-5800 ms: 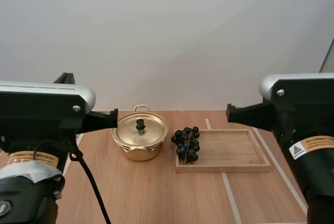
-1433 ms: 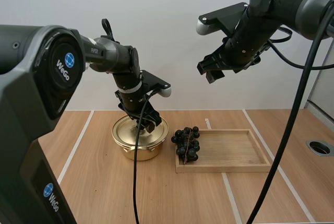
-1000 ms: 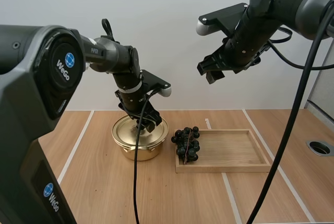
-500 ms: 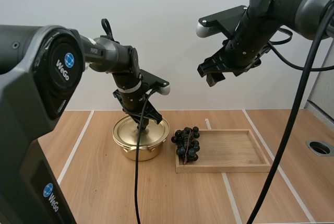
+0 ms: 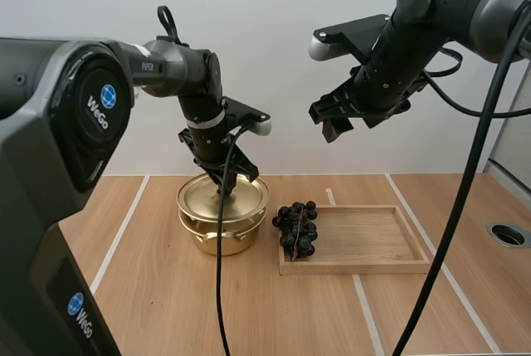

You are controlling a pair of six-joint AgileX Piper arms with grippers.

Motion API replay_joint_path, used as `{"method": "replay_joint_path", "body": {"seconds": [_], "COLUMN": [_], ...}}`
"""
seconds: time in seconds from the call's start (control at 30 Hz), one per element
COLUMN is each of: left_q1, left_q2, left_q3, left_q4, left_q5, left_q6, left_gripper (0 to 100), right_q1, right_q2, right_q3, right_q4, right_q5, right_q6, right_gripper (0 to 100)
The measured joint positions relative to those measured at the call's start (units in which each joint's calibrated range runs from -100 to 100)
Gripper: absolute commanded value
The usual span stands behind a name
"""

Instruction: Open the pot, put the grape inside, and close it

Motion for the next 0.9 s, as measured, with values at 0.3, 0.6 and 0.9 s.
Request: {"method": "replay_joint_path", "body": {"seconds": [0.3, 0.6, 0.9], "left_q1": [0.0, 0.0, 0.0], "left_q2": [-9.1, -19.6, -27.2], "left_q3": [-7.4, -11.0, -16.7], "left_q4": [0.5, 0.5, 10.8], "left_q5": [4.6, 5.9, 5.5], "left_q6": [-0.3, -0.3, -3.3], "left_gripper": [0, 0, 0], "right_q1": [0.0, 0.0, 0.2], "right_q2": [0.6, 3.1, 5.6], "right_q3": [0.0, 0.0, 8.2], "right_q4": [4.8, 6.3, 7.7], "right_q5": [0.4, 0.4, 0.4], "right_q6": [0.0, 0.1, -0.7], "right_gripper": [100, 100, 100]}}
